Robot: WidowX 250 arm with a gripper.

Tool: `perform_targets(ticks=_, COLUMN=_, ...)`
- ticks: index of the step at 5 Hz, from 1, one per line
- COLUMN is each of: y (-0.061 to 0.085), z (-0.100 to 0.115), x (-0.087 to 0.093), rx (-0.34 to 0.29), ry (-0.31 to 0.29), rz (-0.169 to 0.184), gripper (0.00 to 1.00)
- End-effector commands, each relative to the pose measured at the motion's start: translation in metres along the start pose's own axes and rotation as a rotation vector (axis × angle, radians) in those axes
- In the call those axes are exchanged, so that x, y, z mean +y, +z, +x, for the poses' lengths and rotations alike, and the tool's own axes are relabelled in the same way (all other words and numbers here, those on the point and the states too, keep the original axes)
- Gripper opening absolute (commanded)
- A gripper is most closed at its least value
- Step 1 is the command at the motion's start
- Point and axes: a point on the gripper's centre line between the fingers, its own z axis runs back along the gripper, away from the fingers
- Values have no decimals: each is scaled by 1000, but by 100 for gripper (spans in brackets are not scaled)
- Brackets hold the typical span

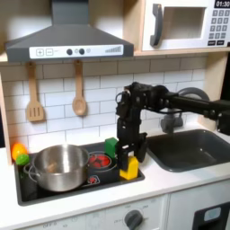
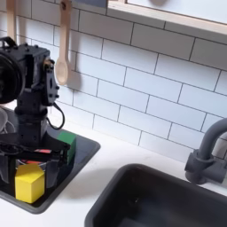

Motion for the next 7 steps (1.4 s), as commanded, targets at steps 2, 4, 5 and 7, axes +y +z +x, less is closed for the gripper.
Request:
perform_targets(ticks=2, y=-8, z=1, x=1, rx=29, ry=-10, rz=0, gripper=100)
perform_targets(ticks=4, y=-5, z=0, x=2, rx=23, ry=-2, rz=27, gripper=0)
perform_targets(ticks=5, y=-6, z=0, x=4, rx=24, ry=4, rz=16, gripper=0)
perform_targets(ticks=7, y=-3, z=1, x=3, rx=24, ry=-3, rz=19, gripper=0)
